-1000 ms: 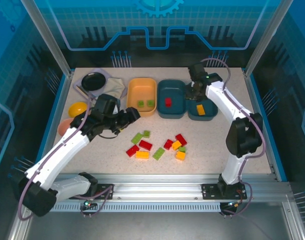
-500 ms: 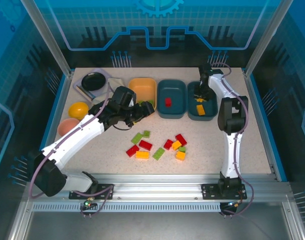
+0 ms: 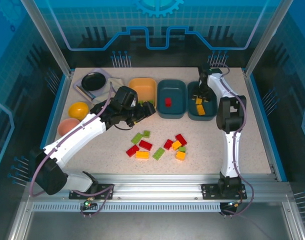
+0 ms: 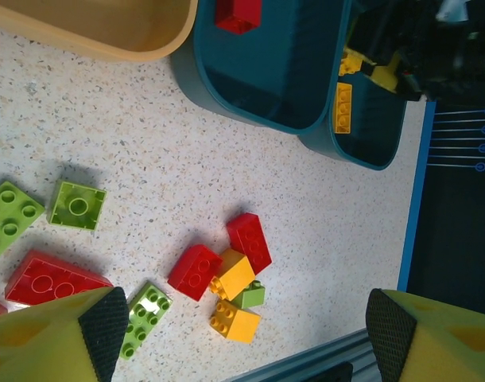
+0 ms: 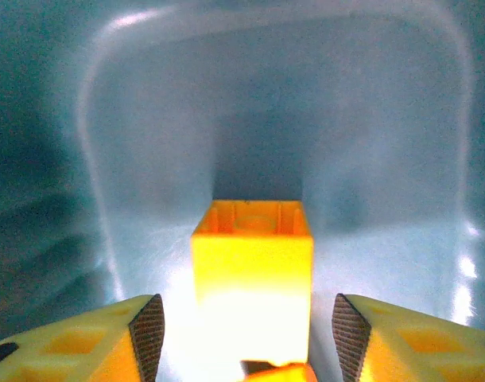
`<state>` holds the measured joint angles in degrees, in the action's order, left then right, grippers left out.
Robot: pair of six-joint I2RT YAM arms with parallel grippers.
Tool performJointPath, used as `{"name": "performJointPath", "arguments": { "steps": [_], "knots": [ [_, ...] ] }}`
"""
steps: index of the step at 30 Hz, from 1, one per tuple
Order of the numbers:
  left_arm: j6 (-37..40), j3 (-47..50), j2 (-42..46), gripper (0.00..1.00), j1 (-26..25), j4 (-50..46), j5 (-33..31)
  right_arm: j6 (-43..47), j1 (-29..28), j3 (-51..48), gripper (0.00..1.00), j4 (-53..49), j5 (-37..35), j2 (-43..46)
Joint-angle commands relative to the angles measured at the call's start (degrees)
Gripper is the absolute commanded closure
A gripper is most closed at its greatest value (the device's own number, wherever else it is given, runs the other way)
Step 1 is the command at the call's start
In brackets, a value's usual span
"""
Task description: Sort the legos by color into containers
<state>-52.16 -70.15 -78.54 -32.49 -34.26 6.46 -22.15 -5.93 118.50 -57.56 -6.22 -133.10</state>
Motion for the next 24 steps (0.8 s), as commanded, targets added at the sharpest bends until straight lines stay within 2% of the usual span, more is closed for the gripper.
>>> {"name": "performJointPath", "arguments": {
  "steps": [1,7,12,19,24],
  "knots": [
    [-0.4,-2.3,0.1,0.18,-0.4,-4.3,-1.6,1.0,-2.0,0.5,0.4,-0.8,-2.1,11.6],
    [-1.3,-3.0,0.1,0.2,-0.5,-11.1,-3.3,-0.5,-7.8,-7.6,0.41,0.9,-3.3,26.3],
    [-3.3,0.2,2.4,0.21,-0.4,-15.3,-4.9,-1.1,-17.4,-18.6,0.4,2.6,-4.3,38.3],
    [-8.0,7.5,5.5,0.21,-0.4,-22.7,-6.6,-3.4,-32.6,-37.9,0.38,7.2,-2.3,52.8],
    [-7.8,15.0,6.9,0.19,-0.4,-19.2,-3.5,-6.4,-40.4,-49.0,0.37,10.8,0.7,58.3]
  ]
}}
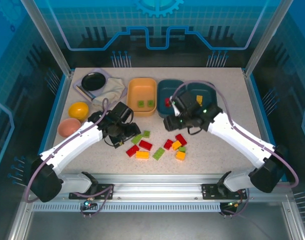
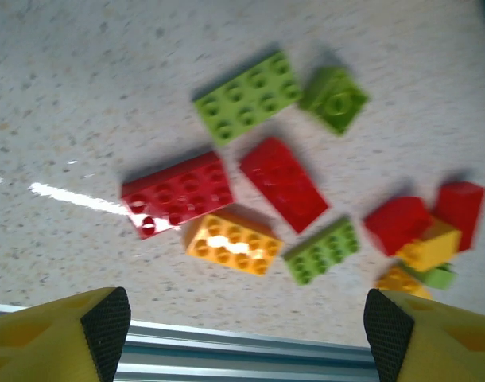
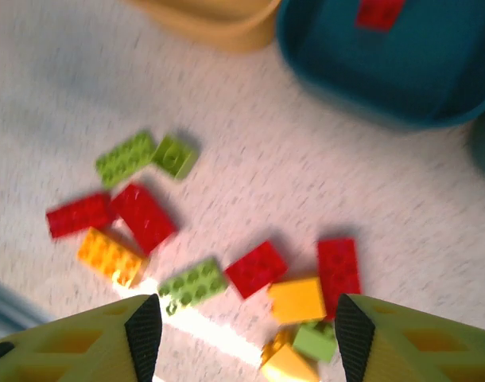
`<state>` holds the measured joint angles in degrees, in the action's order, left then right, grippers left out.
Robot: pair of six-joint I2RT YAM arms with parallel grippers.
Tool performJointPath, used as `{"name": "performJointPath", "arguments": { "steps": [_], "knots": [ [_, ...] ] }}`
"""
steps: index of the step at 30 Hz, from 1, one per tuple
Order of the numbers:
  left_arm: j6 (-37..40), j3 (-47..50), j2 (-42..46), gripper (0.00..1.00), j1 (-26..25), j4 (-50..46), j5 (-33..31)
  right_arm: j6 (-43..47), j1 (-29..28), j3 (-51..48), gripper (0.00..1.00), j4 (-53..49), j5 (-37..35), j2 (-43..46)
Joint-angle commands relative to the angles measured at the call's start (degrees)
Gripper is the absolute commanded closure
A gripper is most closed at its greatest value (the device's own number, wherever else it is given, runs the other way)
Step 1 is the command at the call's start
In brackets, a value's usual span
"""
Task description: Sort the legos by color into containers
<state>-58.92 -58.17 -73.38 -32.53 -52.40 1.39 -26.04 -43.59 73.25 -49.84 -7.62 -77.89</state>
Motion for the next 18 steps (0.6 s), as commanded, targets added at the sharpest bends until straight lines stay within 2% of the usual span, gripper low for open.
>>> {"name": "performJointPath", "arguments": {
  "steps": [1,7,11,13,14,18],
  "knots": [
    [-0.2,4.2,2.0,0.19,-0.3,-0.8,1.5,-2.9,-3.9,-5.9,0.37,4.1,3.0,3.9],
    [8.3,8.4,0.6,0.2,-0.4,0.3,3.6,-3.9,-9.0,-11.6,0.37,6.1,4.7,3.1],
    [11.3,9.9,-2.6,0.16,-0.4,1.3,3.8,-3.9,-10.5,-11.5,0.37,6.5,4.4,1.5],
    [9.7,9.9,-4.2,0.11,-0.4,2.4,4.1,-4.0,-10.7,-11.0,0.37,6.5,4.4,1.0],
    [8.3,9.7,-4.8,0.03,-0.4,3.4,4.2,-3.9,-10.7,-10.7,0.36,6.4,4.3,0.7],
    [1.5,10.3,-6.1,0.01,-0.4,8.9,4.6,-3.9,-10.7,-10.5,0.36,6.3,3.9,0.4]
  ]
}}
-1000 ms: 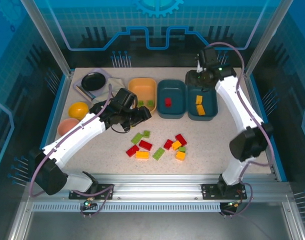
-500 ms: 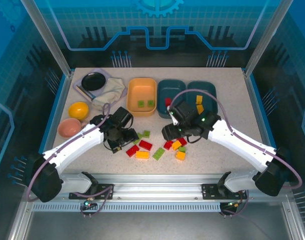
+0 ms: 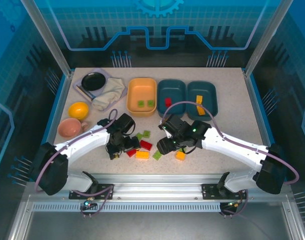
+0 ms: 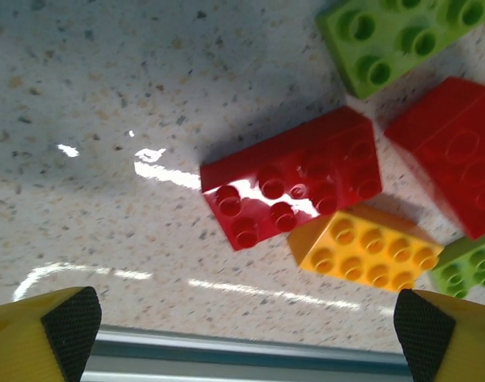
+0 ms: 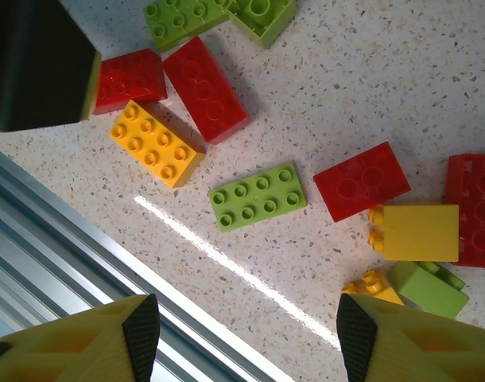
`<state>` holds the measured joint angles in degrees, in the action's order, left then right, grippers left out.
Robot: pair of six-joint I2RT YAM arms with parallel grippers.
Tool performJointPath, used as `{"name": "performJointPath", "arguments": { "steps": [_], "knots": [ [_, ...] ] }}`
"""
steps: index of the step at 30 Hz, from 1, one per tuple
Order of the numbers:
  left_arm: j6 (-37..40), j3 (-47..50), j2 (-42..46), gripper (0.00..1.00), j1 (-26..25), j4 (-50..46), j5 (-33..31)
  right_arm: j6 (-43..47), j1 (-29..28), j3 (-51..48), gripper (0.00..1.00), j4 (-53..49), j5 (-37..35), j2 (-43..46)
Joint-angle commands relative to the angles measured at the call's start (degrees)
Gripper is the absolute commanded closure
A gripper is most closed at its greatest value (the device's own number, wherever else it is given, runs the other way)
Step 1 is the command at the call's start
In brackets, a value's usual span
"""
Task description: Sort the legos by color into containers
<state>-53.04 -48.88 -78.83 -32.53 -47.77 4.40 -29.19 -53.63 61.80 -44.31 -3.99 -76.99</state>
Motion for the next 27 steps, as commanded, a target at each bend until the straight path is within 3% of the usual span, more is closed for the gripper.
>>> {"name": "performJointPath", "arguments": {
  "steps": [1,7,14,27],
  "knots": [
    [-6.0,1.3,-1.4,0.01,-0.3,6.0,2.0,-0.8,-0.7,1.1,0.36,0.7,0.2,-0.5],
    [-9.4,-0.7,-6.7,0.04,0.1,4.8,0.2,-1.2,-0.7,1.0,0.36,0.5,0.1,-0.1],
    [-12.5,1.4,-5.5,0.07,1.8,6.1,-0.4,-1.3,-0.7,0.8,0.36,0.6,-0.1,0.1],
    [-12.5,1.0,-9.2,0.16,2.1,5.4,0.1,-0.8,-0.6,2.5,0.36,1.0,0.2,-2.2]
  ]
}}
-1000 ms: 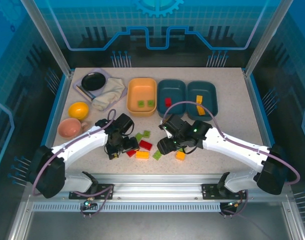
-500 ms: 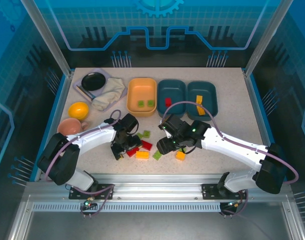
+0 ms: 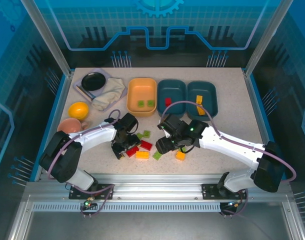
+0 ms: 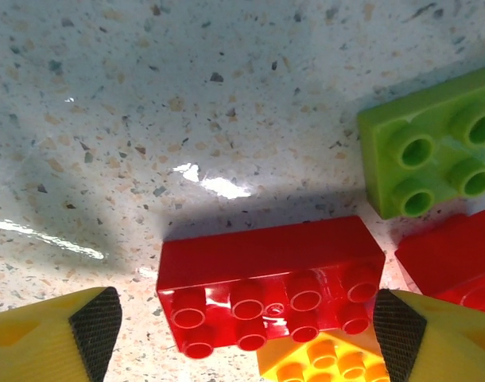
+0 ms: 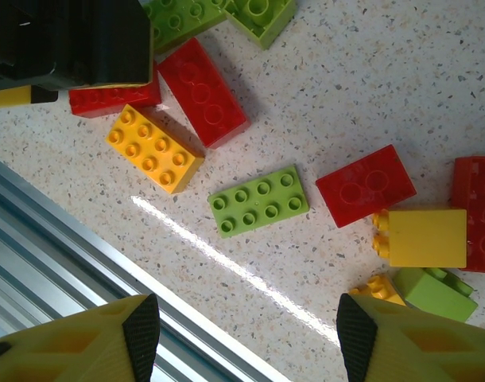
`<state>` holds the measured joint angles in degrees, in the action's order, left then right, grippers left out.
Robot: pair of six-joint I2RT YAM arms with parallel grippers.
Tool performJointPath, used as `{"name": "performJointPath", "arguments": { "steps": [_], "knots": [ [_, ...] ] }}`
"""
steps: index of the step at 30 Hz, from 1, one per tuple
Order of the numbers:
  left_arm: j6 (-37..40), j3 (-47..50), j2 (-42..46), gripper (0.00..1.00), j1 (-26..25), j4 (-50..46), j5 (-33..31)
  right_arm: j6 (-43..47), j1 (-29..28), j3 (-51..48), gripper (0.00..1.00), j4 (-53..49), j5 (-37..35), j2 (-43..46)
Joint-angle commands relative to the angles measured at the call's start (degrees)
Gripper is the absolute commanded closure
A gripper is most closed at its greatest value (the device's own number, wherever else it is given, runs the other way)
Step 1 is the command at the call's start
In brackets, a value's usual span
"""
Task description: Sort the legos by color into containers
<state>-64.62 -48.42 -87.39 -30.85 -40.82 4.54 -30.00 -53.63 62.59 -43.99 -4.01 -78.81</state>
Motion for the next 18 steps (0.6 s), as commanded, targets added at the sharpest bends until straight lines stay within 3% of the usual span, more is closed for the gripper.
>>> {"name": "performJointPath", "arguments": {
  "steps": [1,9,14,18],
  "knots": [
    [-1.0,0.8,-0.3,0.16,0.4,-1.5,-0.2,0.0,-0.5,1.7,0.36,0.7,0.3,-0.4],
    [-1.2,1.5,1.7,0.22,0.4,-4.6,-2.8,0.0,-0.5,1.9,0.37,0.7,0.4,-0.7],
    [-0.1,1.2,-0.2,0.14,-0.1,-1.7,-1.4,0.3,-0.4,2.4,0.36,0.7,0.8,-1.2],
    [0.5,0.2,-1.9,0.13,-0.3,-2.2,-1.8,0.4,-0.3,2.6,0.37,0.6,1.0,-1.5]
  ]
}}
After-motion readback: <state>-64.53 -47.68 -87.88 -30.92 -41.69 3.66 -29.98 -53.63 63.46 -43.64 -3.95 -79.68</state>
